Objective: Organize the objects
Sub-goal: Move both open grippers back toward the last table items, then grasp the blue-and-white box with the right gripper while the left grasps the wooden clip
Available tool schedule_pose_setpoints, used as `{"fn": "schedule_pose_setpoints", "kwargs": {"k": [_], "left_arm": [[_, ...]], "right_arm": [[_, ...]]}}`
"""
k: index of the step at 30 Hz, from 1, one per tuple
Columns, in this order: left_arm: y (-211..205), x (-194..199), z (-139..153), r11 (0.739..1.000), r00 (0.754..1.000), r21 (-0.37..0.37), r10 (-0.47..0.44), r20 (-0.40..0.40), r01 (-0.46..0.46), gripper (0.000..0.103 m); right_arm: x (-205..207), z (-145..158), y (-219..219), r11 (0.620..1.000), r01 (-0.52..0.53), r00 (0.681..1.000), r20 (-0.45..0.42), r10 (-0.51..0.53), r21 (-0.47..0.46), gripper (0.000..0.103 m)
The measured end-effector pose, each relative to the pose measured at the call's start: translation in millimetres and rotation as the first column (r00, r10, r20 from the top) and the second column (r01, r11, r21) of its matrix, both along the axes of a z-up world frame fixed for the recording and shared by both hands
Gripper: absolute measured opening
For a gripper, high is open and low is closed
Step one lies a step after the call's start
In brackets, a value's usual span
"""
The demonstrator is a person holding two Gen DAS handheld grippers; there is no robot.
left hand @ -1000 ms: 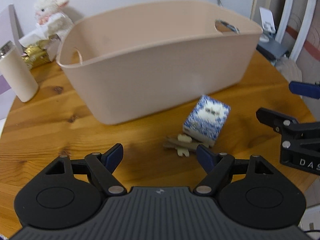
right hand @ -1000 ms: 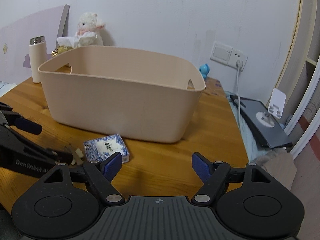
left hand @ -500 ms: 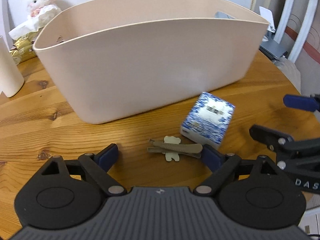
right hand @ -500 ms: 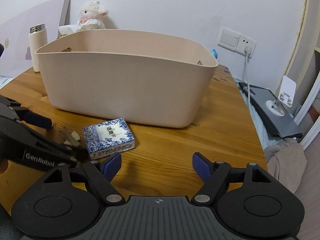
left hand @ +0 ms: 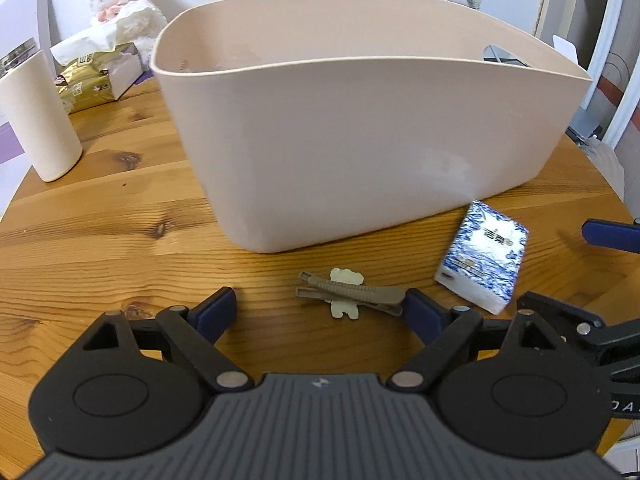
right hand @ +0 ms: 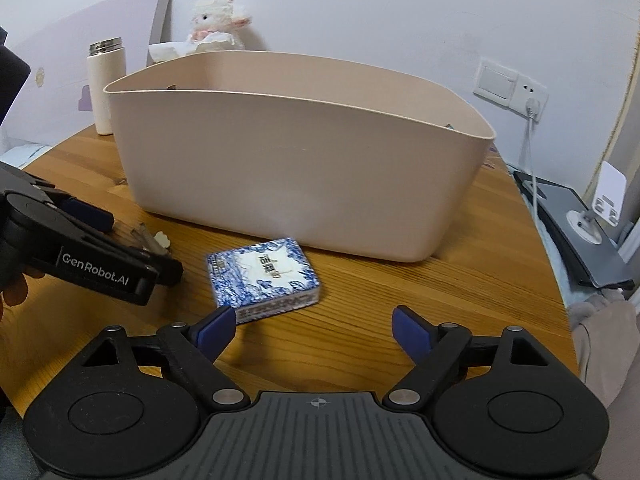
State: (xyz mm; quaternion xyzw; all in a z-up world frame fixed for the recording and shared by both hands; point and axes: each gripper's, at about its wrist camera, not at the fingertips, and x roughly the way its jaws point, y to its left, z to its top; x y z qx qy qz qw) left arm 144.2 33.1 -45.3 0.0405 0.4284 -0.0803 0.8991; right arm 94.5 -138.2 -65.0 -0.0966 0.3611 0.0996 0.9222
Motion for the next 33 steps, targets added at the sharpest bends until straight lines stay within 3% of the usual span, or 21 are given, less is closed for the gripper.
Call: {"fn": "schedule_pose_setpoints", "kwargs": {"k": [12,16,19,21,24,33], "left_arm": [[-0.6,6.8,-4.4,1.000,0.999,-0.002,-0.016,0.028,0.016,0.092],[1.6,5.4,-3.3,1.000,0.999,-0.005,-0.008,0.035,0.008,0.081],[6.0,6.5,-0.8,1.000,0.999,-0.012,0.004,0.047,-0.004,0.060],[8.7,8.3,-0.3,1.000,0.999,-0.022,0.008,0.044,-0.007,0.060],[6.7,6.1,-1.6,1.000,0.999,-0.013,0.006,0.054,-0.006,0.060],[7.5,-3.4,-0.1,1.000,0.999,-0.016,-0.002,0.037,0.003,0.059]], "right_arm": [[18.9,-12.3,16.3,0.999,-0.040,0.999,-0.025,0.040,-0.006,0.090],[25.9,-16.0,16.9,0.999,-0.028,0.999,-0.031,0.029,0.031,0.088],[27.9,-17.6,16.3,0.998,-0.026,0.999,-0.035,0.028,0.054,0.083],[27.4,-17.9,16.5,0.997,-0.034,0.999,-0.036,0.036,0.062,0.079],[24.6,-16.7,18.3,0.996,-0.052,0.998,-0.033,0.055,0.072,0.061],[14.8,-11.5,23.2,0.999,-0.038,0.999,-0.013,0.038,0.034,0.060]]}}
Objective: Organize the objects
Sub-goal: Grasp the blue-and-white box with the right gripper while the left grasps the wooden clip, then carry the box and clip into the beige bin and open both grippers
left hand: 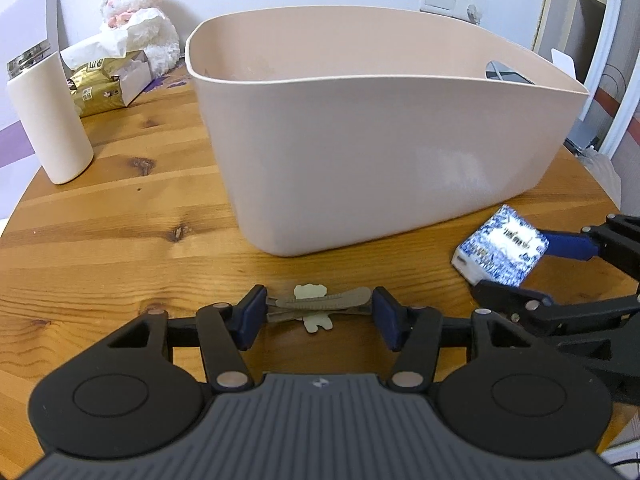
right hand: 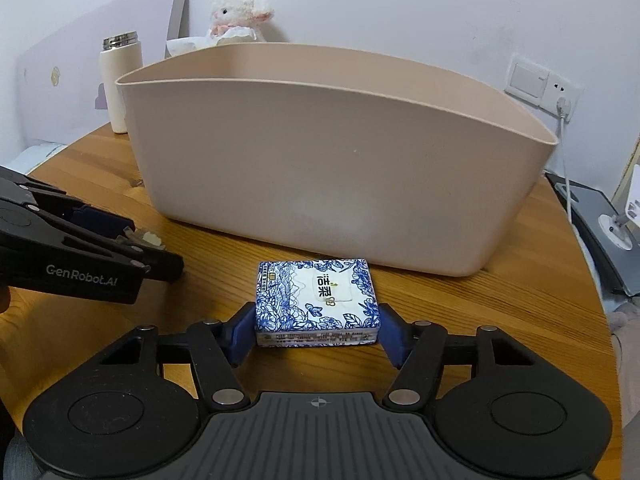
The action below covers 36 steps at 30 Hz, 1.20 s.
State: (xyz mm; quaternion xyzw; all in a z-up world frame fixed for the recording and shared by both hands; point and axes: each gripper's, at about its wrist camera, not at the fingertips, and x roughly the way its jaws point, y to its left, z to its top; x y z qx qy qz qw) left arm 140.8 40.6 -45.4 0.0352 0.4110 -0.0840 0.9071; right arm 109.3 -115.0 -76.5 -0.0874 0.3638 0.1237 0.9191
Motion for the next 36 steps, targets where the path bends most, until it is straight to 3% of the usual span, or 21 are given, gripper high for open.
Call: {"fn": "schedule_pose_setpoints", "kwargs": {"k": [7,21,25,31,36], "left_arm": [[0.3,-17.7,20.8,1.000,0.999,0.001,-0.006,0.037,0.006,0.059],[-7.4,-39.9,101.4,1.000,0.972,-0.008,-0.028,0.232,0.030,0.059],[-9.1,-29.1,115.2,1.000,0.966,-0.001,-0.014,0.259,0.015,0.059],[-24.3,-0.7,131.0,0.998,0.948,0.068,-0.021,0.318,0.000,0.059],[-36.6,35.8,130.3,0.995,0.957,0.096,-0.005,0.290,-0.024,0.059]], "right_arm": [[-18.9,24.2,-12.0,0.999,0.031,0.997,0.068,-0.032,0.012,0.060],[-47.9,95.4,-30.3,0.995,0.096,0.952,0.288,-0.099,0.027,0.060],[-40.4,109.3,-33.0,0.992,0.115,0.938,0.324,-0.124,0.048,0.060],[-16.1,122.6,-34.0,0.986,0.149,0.920,0.354,-0.166,0.073,0.060],[15.8,129.3,-33.1,0.984,0.168,0.919,0.350,-0.181,0.067,0.060]]}}
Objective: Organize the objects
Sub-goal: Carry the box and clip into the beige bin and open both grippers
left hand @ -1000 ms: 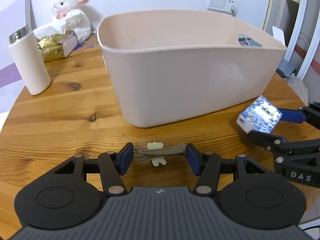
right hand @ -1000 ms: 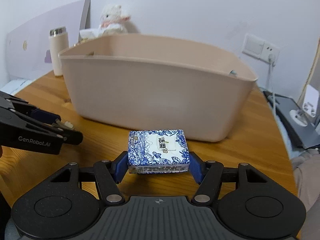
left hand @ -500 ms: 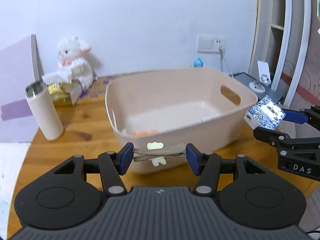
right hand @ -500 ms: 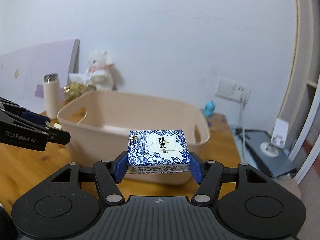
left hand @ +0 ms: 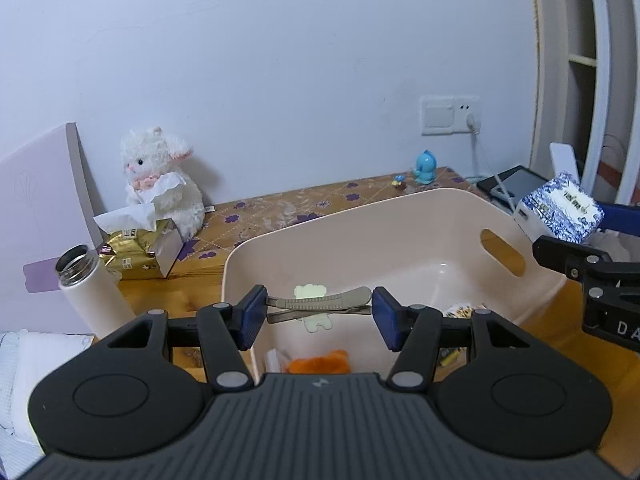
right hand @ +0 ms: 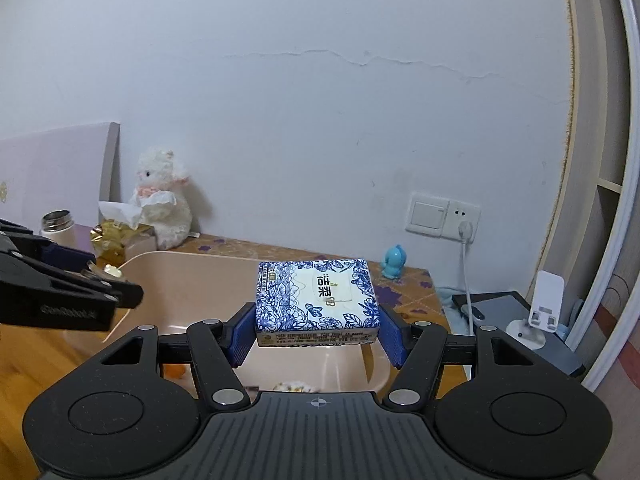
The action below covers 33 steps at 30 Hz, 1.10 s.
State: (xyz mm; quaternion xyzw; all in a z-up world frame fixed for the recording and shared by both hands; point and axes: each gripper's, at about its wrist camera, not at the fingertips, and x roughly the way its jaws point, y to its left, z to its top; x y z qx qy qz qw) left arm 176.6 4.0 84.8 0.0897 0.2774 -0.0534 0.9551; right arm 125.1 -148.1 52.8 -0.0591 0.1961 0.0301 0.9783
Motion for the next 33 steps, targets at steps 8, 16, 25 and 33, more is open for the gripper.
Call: {"fn": "schedule_pose_setpoints", "kwargs": {"k": [8,16,25,33], "left_arm": [[-18.7,49.5,-29.0,0.999,0.993,0.033,0.042,-0.109,-0.039,0.059],[-22.1,78.1,-68.9,0.997,0.960,0.067,0.047,-0.276,-0.029,0.059],[-20.1,78.9,-68.9,0.997,0.954,0.064,0.048,-0.295,-0.030,0.060],[-18.5,60.4,-52.8,1.000,0.966,0.016,0.028,-0.258,-0.024,0.080]], "right_arm": [[44.9,-13.7,10.1,0.999,-0.003,0.996,-0.085,-0.001,-0.040,0.060],[70.8,-39.0,24.3,0.996,-0.032,0.977,-0.214,0.013,-0.083,0.060],[79.8,-48.8,26.4,0.996,-0.046,0.954,-0.301,0.021,-0.076,0.061],[60.4,-27.1,10.6,0.999,-0.021,0.967,-0.255,0.009,-0.043,0.069]]}}
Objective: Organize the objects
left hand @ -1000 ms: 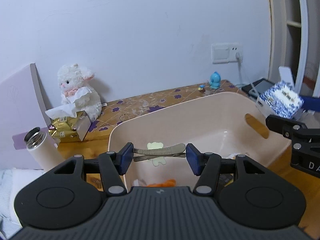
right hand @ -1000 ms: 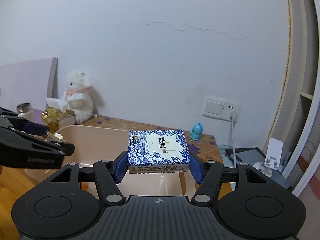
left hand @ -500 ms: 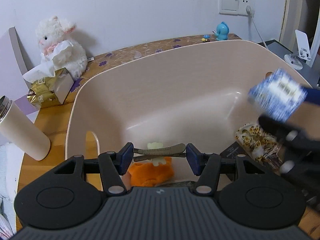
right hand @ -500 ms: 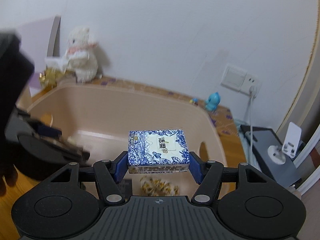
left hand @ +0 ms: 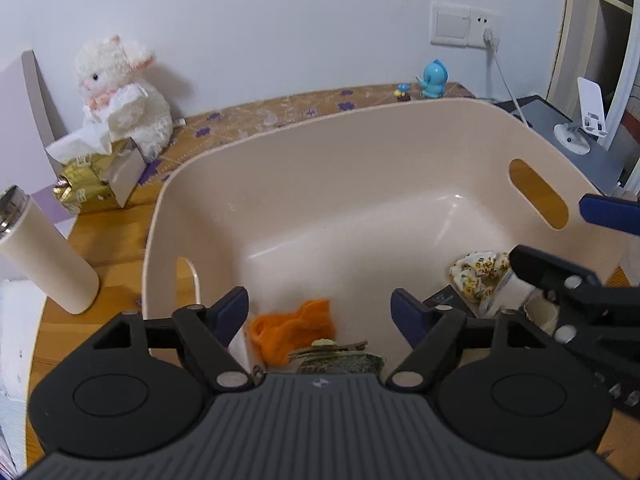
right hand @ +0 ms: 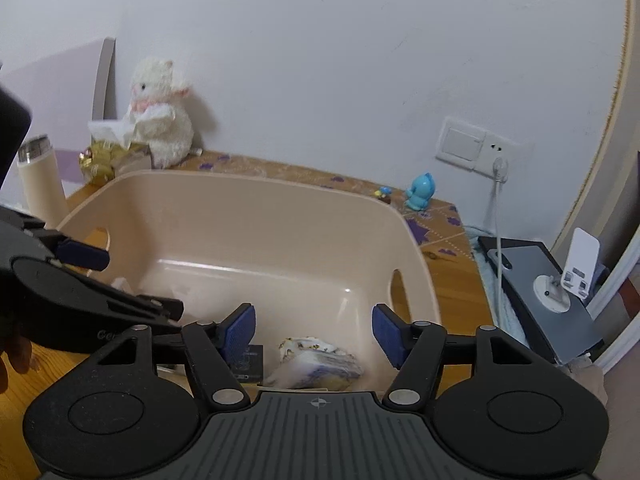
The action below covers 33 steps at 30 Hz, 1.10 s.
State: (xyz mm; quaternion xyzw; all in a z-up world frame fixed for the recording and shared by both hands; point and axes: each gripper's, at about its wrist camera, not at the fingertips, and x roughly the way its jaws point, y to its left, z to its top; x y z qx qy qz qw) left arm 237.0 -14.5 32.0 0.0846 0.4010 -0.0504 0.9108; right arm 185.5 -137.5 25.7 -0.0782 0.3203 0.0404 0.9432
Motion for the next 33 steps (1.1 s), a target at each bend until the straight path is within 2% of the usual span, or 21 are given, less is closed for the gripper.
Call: {"fn": "schedule_pose_setpoints", "kwargs": {"k": [6,12,16,27,33], "left_arm": [[1.3,-20.0,17.2,1.000,0.999,-0.001,0.009,0.053,-0.009,0.082],[9.7,-49.4,33.4,1.000,0.995,-0.014,0.029,0.096,-0.028,0.082],[14.0,-73.1,42.3,0.999,0.994,-0.051,0.025,0.106,-0.020,0.082],[9.9,-135.4,61.3,0.999,0.985,-0.036,0.027,0.168,-0.021,0.082],[12.3,-171.5,69.7,0.998,0.985,-0.063,0.006,0.170,0.004,0.082]], "right_arm": [[-20.6,17.5,-10.7,0.999,0.030,0.999,0.035,-0.031,0.027,0.078],[-51.9,28.9,-15.3,0.998,0.049,0.996,0.066,-0.052,0.047,0.080],[-69.6,34.6,-15.7,0.997,0.051,0.996,0.077,-0.055,0.056,0.080],[-123.8,45.6,-21.2,0.994,0.057,0.993,0.102,-0.066,0.089,0.084],[-158.5,51.3,-24.0,0.992,0.069,0.989,0.121,-0.082,0.102,0.086]]}}
